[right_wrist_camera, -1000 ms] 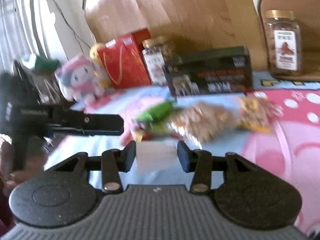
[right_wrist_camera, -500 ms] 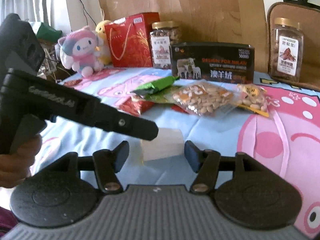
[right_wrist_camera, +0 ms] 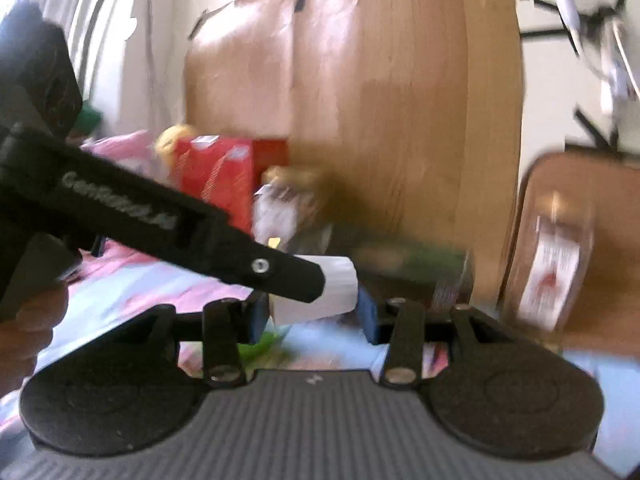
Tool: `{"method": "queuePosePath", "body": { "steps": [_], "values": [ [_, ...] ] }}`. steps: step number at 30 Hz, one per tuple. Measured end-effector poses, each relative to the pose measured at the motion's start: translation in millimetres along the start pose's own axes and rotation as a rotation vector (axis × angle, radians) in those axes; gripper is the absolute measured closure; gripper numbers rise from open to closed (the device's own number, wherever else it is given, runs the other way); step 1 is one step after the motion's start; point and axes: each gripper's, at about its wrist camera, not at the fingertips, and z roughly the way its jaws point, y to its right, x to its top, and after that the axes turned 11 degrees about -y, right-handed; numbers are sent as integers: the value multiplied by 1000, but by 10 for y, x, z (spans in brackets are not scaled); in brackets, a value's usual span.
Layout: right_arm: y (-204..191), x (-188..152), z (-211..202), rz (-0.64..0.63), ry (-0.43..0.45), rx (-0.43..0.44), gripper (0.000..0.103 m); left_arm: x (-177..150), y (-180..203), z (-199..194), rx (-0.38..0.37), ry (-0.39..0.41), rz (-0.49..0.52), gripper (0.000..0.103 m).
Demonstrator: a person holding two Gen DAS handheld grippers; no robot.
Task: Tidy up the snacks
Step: 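Carry the white cup into the tin box and open the right gripper, then grasp the clear cracker bag with the left gripper and lift it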
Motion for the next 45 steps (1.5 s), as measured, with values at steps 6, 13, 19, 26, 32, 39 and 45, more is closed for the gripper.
{"method": "queuePosePath", "body": {
  "steps": [6, 13, 19, 26, 32, 39, 45],
  "values": [
    [475, 373, 864, 105, -67, -63, 55, 653, -364, 800, -8, -64, -160, 57],
    [619, 310, 1134, 68, -113, -141, 45, 745, -387, 1163, 0, -102, -149, 58],
    [656, 221, 650, 150, -67, -114, 41, 582, -437, 735, -88, -76, -176, 57],
    [815, -603, -289, 676, -183, 244, 61, -170, -375, 261, -109, -156, -125, 57],
    [740, -991, -455, 878, -239, 233, 59, -448, -327, 424, -14, -209, -116, 55],
    [733, -958, -350, 890, -233, 316, 97, -554, -268, 439, -2, -235, -133, 54],
    [860, -1114, -811, 870, -236, 267, 98, -717, -38, 258, -79, -234, -89, 45]
  ]
}}
